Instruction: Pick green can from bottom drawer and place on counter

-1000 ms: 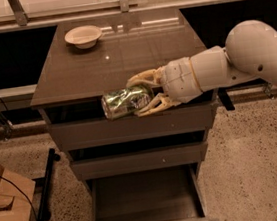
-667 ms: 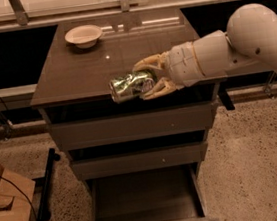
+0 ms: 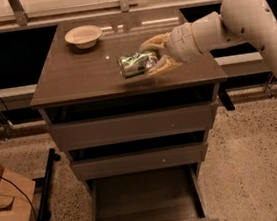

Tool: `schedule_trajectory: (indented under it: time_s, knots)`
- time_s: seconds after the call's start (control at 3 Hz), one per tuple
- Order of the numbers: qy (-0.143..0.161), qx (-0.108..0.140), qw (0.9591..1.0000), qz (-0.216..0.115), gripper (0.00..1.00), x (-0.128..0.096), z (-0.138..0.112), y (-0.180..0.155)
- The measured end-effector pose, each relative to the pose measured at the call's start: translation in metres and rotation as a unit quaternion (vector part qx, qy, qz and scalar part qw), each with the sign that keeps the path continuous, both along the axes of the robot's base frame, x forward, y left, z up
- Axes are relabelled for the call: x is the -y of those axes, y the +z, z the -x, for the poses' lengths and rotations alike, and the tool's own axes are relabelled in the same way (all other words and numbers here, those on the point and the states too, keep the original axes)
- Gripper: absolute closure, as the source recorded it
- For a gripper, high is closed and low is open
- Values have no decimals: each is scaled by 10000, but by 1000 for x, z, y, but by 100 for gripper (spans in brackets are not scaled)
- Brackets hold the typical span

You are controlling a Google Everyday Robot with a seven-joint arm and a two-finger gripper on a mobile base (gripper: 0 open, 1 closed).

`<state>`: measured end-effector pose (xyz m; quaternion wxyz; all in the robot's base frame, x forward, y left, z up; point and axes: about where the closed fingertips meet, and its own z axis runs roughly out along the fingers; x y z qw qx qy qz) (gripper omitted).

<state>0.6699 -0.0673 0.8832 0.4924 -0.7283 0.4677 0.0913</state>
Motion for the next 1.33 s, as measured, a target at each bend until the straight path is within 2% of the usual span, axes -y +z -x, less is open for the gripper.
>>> schedule_trajectory:
  time_s: [0.33,0.67,1.33]
  knots:
    - [-228,-162,9996,36,65,8,-40,-11]
    - [-475,-457,9976,-230,42,16,-63,-27]
    - [-426,-474,9977,-232,0,10,-63,-30]
